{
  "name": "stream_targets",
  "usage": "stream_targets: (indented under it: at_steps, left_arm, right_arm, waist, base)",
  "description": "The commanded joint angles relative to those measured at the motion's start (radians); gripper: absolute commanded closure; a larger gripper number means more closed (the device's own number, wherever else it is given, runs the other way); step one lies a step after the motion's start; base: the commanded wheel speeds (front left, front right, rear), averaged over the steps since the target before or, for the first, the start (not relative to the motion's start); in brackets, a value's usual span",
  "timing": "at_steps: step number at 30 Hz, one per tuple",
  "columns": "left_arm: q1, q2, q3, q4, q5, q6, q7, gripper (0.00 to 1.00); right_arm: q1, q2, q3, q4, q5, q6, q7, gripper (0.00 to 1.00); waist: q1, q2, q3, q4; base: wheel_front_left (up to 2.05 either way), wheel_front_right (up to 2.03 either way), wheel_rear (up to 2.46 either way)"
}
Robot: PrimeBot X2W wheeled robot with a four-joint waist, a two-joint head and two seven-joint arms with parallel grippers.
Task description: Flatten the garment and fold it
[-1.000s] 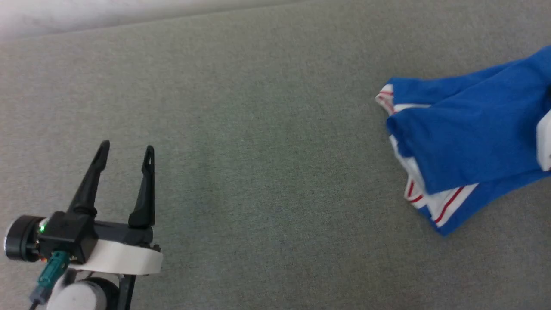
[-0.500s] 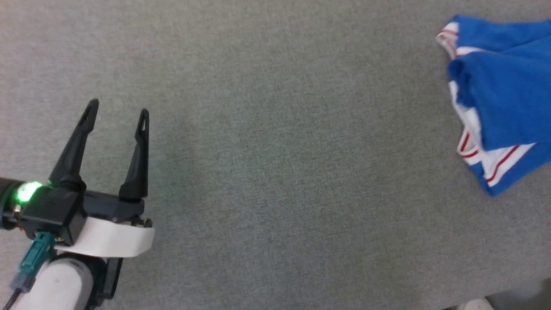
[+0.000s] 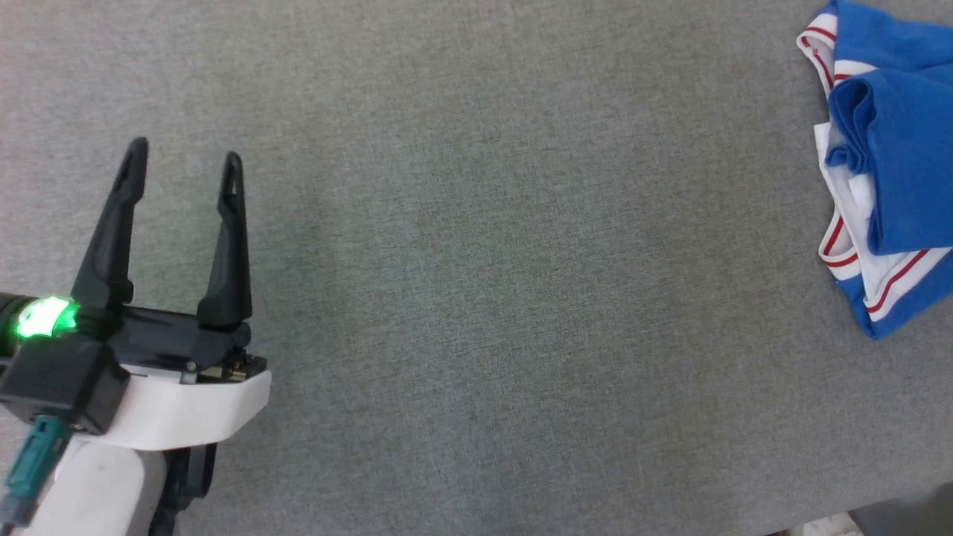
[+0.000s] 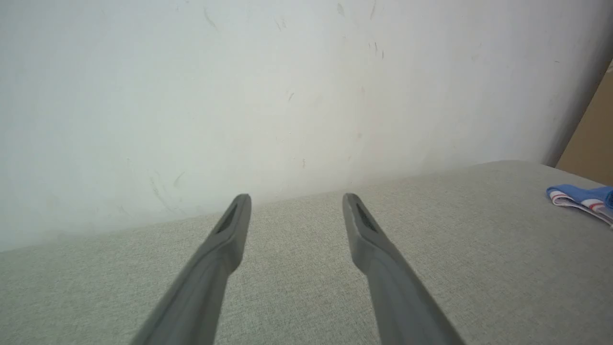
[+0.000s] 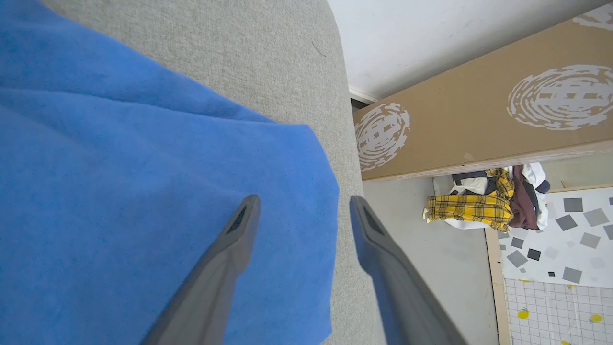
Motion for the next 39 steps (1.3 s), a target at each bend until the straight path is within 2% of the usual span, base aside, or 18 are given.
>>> stream_targets:
  at_steps: [1,6,11,16,26,33,39]
  left_arm:
    - [-0.013,-0.016,0.012,-0.001,-0.016,-0.012,-0.012,0.00]
    - [0.018,-0.069,0.049,0.019,-0.050,-0.026,-0.021,0.00]
    - [0.066,-0.093,0.059,0.057,-0.051,-0.045,-0.022,0.00]
    - [0.114,-0.126,0.071,0.086,-0.070,-0.061,-0.022,0.00]
    - [0.197,-0.172,0.097,0.118,-0.034,-0.062,-0.022,0.00]
    - [0.241,-0.201,0.097,0.128,-0.005,-0.070,-0.022,0.00]
    - [0.286,-0.199,0.087,0.147,0.028,-0.078,-0.022,0.00]
  right_arm:
    - [-0.011,0.005,-0.007,0.006,-0.006,-0.001,-0.009,0.00]
    - [0.011,0.018,-0.034,0.008,-0.007,-0.001,-0.026,0.00]
    - [0.053,0.040,-0.073,-0.004,0.011,-0.001,-0.060,0.00]
    - [0.114,0.116,-0.140,-0.074,0.070,-0.001,-0.103,0.00]
    - [0.275,0.201,-0.083,-0.291,0.175,-0.001,-0.152,0.00]
    - [0.409,0.314,-0.084,-0.429,0.202,-0.001,-0.266,0.00]
    - [0.524,0.386,-0.053,-0.472,0.219,-0.001,-0.365,0.00]
  waist:
    - [0.0000,0.0000,-0.018,0.008]
    - [0.0000,0.0000,-0.074,0.024]
    - [0.0000,0.0000,-0.149,0.044]
    - [0.0000,0.0000,-0.237,0.066]
    - [0.0000,0.0000,-0.381,0.098]
    - [0.0000,0.0000,-0.447,0.141]
    - [0.0000,0.0000,-0.490,0.168]
  base:
    - [0.00,0.00,0.00]
    - [0.00,0.00,0.00]
    - [0.00,0.00,0.00]
    - [0.00,0.00,0.00]
    - [0.00,0.00,0.00]
    - [0.00,0.00,0.00]
    - [0.00,0.00,0.00]
